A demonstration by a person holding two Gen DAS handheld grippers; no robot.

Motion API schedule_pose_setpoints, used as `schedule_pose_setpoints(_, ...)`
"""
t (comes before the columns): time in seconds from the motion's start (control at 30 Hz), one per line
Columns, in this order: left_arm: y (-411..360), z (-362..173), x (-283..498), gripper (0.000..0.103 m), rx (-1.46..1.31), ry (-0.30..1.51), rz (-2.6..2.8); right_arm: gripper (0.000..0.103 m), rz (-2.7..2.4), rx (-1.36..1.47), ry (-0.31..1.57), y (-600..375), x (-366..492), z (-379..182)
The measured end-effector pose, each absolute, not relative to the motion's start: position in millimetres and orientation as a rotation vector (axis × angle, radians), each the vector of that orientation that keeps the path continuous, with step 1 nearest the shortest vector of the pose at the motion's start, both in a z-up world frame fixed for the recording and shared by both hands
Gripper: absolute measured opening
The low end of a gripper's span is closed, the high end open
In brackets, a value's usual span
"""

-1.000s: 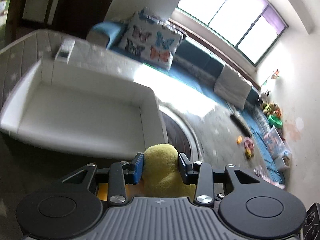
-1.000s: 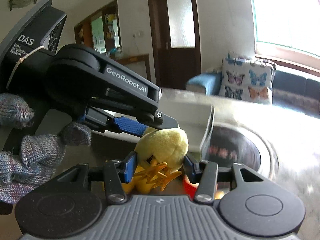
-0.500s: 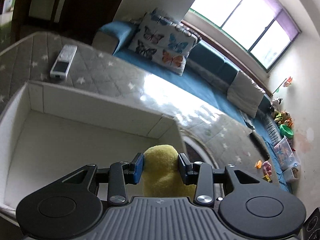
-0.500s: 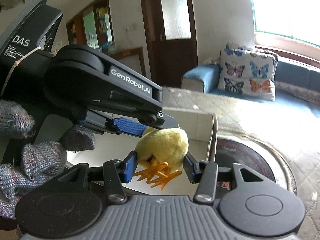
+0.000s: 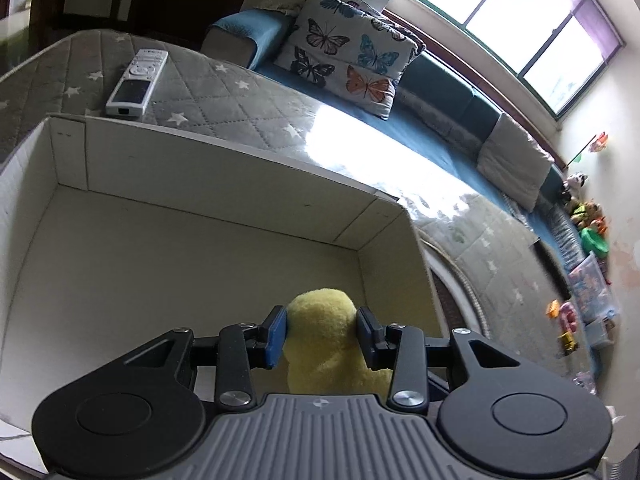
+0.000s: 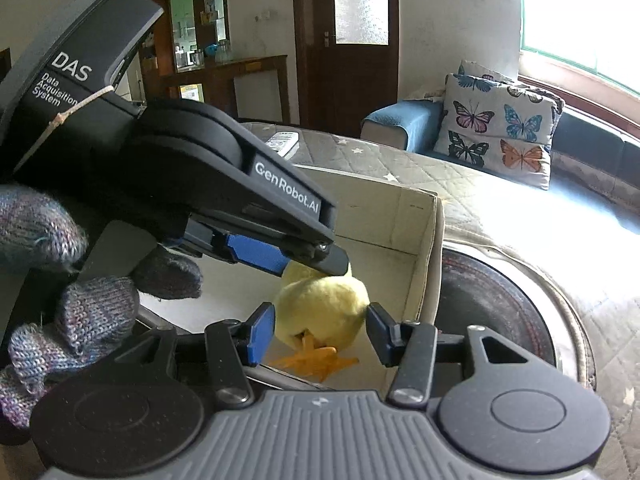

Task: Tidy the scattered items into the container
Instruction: 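Open the right tool to drop the chick into the box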

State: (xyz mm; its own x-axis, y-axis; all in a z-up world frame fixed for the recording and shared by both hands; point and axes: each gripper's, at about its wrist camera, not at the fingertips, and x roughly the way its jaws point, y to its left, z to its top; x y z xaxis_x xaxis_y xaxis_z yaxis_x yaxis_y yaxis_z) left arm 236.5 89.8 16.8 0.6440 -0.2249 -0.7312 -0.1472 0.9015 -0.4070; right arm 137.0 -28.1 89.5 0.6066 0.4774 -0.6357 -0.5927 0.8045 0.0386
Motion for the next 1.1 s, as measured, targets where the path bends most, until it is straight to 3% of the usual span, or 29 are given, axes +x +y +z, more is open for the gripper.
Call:
schedule_pose_setpoints(0.13, 86.6, 24.2, 230.9, 0.041, -0.425, 0.851, -0.033, 0.053, 0.612, -0.203, 0.667, -24.4, 136.8, 92.1)
schedule_pose_setpoints(0.2, 84.1, 28.7, 227.7, 0.041, -0.398, 0.834, -0.027, 0.061, 0.594, -0.222, 0.655, -22.2, 135.9, 93.6)
schedule_pose_setpoints(0.4, 78.8, 40.4, 215.1, 0.041, -0.345, 0.793, -0.002, 0.063, 0.553, -0.262, 0.607, -20.5, 120.8, 99.3)
schedule_pose_setpoints(0.5, 75.5, 47.2, 205.9, 0.041, -0.331, 0.771, 0.001, 0.073, 0.522, -0.278, 0.584, -20.8, 111.5, 102.7)
schedule_pose_setpoints(1.1, 36.2, 68.9, 137.4, 0.041, -0.307, 0.719, -0.097, 0.083, 0.433, -0.261, 0.559, -74.0, 61.6, 110.2)
